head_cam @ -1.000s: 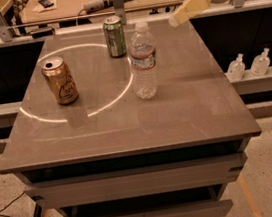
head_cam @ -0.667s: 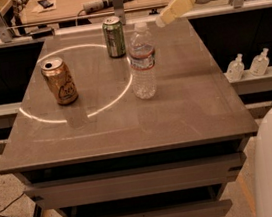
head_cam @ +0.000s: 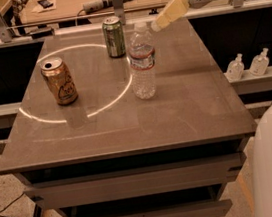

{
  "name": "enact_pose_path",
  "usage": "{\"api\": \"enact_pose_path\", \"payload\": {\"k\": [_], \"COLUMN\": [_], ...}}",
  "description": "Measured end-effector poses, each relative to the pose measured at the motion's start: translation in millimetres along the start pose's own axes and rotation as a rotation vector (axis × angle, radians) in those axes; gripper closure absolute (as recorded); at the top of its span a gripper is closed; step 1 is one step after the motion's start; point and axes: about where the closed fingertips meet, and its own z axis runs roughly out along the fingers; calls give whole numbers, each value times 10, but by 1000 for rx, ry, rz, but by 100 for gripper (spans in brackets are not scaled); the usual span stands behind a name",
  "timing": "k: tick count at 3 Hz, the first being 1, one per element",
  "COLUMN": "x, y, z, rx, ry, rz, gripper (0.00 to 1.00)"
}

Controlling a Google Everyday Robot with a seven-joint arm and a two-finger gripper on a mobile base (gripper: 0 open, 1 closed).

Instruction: Pick green can

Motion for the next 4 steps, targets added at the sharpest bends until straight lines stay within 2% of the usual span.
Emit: {"api": "enact_pose_path", "payload": {"k": [1, 2, 3, 4], "x": [44, 36, -19, -41], "y": [77, 193, 465, 638], "z": [252, 486, 777, 1006], "rx": [2, -59, -183, -218], "ry": [14, -73, -164, -182], "rz": [17, 73, 153, 130], "gripper": [0, 0, 0, 0]}}
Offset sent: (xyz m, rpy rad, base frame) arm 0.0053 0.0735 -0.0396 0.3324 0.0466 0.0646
